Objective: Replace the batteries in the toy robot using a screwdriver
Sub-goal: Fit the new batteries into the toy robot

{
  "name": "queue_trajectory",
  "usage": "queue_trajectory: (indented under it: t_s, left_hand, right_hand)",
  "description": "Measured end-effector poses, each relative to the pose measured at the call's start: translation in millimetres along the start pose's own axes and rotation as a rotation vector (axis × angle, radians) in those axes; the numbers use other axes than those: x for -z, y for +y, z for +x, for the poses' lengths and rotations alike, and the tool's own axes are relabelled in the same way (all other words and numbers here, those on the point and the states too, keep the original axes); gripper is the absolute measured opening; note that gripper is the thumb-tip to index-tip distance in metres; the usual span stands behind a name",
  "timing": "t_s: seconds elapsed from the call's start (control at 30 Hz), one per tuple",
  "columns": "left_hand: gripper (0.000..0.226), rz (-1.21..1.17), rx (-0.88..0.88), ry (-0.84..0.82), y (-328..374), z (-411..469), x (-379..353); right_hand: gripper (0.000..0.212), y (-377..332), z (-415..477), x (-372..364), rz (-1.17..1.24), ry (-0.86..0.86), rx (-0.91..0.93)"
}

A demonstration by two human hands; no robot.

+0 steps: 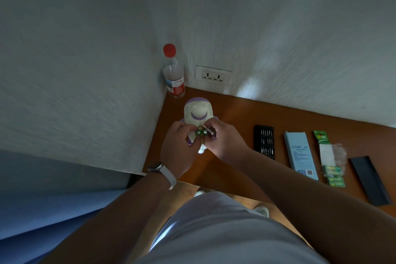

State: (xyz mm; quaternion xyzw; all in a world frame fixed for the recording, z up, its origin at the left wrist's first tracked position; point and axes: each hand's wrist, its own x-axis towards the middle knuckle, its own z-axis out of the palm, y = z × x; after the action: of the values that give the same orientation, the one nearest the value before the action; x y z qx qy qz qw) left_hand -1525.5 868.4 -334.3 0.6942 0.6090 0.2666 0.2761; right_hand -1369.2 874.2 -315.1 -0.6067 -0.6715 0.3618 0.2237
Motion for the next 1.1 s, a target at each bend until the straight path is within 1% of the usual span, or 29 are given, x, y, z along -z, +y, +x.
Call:
queue_trajectory:
  t_s: [0.13, 0.33, 0.43, 0.53, 0.67, 0.8, 0.9, 1.0, 1.1]
  left_hand:
    - [0.025, -0.005, 0.001, 0.008, 1.0, -0.4, -0.1]
    - [0.023, 0.048, -0.001, 0.060, 4.6, -3.2, 2.6]
    - [0.024, 0.088, -0.072, 0.064, 10.9, -6.1, 2.5]
    - [0.027, 0.159, -0.165, 0.068, 23.1, -10.5, -3.6]
    - [0.023, 0.195, -0.299, 0.078, 49.7, -15.6, -19.4]
    - [0.036, 0.196, -0.360, -0.041, 80.7, -21.2, -46.7]
    - [0.032, 0.270, -0.425, -0.104, 101.8, -25.1, -72.3]
    - [0.031, 0.279, -0.495, -0.175, 123.4, -28.6, -98.4]
    - [0.030, 0.270, -0.512, -0.236, 146.5, -33.3, -127.6]
  right_hand:
    - [0.019, 3.3, -0.2, -0.9, 0.002, -0.002, -0.012]
    - [0.017, 11.2, -13.2, 7.5, 0.038, 0.017, 0.005]
    - [0.011, 19.4, -23.9, 20.3, 0.034, 0.029, -0.005]
    - [0.010, 33.6, -35.0, 36.2, 0.011, 0.041, -0.034]
    - [0.016, 59.0, -57.0, 60.8, -0.071, 0.035, -0.084]
    - [0.024, 93.3, -85.5, 88.2, -0.138, 0.101, -0.103]
    - [0.029, 121.9, -108.7, 109.3, -0.198, 0.101, -0.109]
    - [0.030, 148.8, -133.3, 132.8, -0.272, 0.092, -0.113]
    - [0.029, 175.9, -157.1, 154.9, -0.270, 0.067, -0.185]
